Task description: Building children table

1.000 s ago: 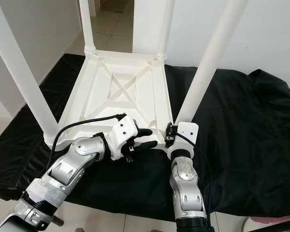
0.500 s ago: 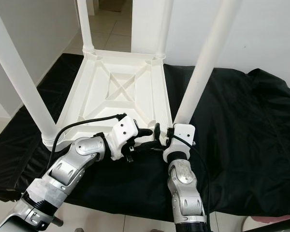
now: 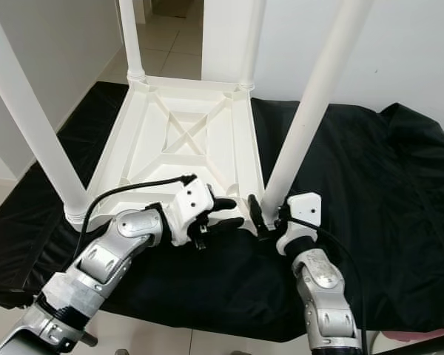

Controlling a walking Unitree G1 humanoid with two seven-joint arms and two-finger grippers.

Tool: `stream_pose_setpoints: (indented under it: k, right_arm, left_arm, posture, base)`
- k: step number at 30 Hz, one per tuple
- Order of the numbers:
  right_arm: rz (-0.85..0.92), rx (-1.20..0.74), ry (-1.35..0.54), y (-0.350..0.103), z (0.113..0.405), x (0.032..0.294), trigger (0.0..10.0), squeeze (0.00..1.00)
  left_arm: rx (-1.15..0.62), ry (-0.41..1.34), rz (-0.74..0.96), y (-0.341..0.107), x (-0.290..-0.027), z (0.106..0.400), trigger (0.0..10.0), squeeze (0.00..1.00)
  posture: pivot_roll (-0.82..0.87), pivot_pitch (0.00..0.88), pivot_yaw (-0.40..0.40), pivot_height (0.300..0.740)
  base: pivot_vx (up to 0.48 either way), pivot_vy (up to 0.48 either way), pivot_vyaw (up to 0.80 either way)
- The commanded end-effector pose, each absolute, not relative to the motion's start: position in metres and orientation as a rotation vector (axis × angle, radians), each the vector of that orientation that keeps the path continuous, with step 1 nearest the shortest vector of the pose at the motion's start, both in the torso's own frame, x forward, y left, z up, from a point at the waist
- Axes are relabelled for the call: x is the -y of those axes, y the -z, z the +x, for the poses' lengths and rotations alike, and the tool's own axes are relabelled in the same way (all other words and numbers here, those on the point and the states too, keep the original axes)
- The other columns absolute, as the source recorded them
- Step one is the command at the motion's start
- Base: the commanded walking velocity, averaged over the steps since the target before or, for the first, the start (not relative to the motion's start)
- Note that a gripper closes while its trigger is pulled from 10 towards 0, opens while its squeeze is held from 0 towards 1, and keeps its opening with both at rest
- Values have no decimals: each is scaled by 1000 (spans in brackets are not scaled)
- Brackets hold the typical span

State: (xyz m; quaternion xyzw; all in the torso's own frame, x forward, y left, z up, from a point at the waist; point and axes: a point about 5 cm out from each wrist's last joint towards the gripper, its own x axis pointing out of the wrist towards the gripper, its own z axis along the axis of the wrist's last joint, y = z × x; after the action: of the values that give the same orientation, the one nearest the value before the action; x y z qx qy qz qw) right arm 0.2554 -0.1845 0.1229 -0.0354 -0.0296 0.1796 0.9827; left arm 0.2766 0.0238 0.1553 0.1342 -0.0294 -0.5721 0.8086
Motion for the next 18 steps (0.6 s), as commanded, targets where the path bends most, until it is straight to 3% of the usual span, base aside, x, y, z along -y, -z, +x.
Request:
stream_pose_setpoints:
  k: [1,8,18]
  right_arm:
    - [-67,36,-397,-118,253,191,10000,0]
    - [-133,-26,-561,-116,264,206,10000,0]
    - [-208,-27,-634,-118,287,205,10000,0]
  left_arm:
    - [52,1243,306,-153,-22,276,10000,0]
    - [54,1242,312,-154,-22,278,10000,0]
    - [66,1232,315,-157,-21,279,10000,0]
  posture:
    - [-109,0,-32,740]
    - [-103,0,-32,740]
    - [-86,0,-50,740]
  base:
    - [0,0,0]
    - [0,0,0]
    - [0,0,0]
